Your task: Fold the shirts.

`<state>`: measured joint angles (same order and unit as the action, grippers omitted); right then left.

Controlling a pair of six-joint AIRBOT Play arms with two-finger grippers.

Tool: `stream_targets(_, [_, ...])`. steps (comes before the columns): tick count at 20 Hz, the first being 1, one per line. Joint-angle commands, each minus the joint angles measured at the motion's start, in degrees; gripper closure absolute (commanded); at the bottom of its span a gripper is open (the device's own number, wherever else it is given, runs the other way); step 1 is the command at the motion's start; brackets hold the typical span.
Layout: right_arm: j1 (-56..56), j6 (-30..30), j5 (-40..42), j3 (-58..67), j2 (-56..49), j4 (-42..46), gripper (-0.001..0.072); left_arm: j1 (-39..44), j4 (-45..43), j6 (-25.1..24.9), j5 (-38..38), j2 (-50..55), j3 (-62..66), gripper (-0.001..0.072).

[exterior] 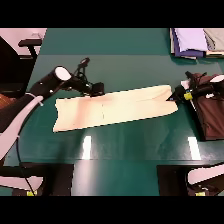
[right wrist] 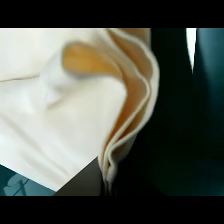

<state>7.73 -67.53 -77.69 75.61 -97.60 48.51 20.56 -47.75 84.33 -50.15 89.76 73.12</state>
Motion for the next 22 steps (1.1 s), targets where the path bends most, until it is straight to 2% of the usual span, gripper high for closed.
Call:
stream_targets(1, [-1.01,0.46,-2.56,5.11,4.50,-1.16,0.0695,3.98,0.17,1.31,1.14,5.27,3.48,0.0682])
stream_targets(8, [-10.27,-0.94,-4.35,15.67,14.27,-10.25,0.0694,9.75,0.28,2.89,2.47,13.42,10.93,0.0683])
stream_targets(17, [-23.87,-1.44,-3.26,24.87,14.73,-11.50,0.0694,11.89,-2.97,3.98,1.55,16.31,13.88,0.0682])
stream_targets(20, [-26.56,-1.44,-2.58,25.53,14.73,-11.54,0.0695,10.58,-4.76,3.93,-2.19,16.09,16.50,0.0682])
stream_targets(22, [-28.44,-1.44,-1.95,25.46,14.73,-11.52,0.0694,8.15,-9.03,4.02,-5.68,13.86,19.30,0.0682])
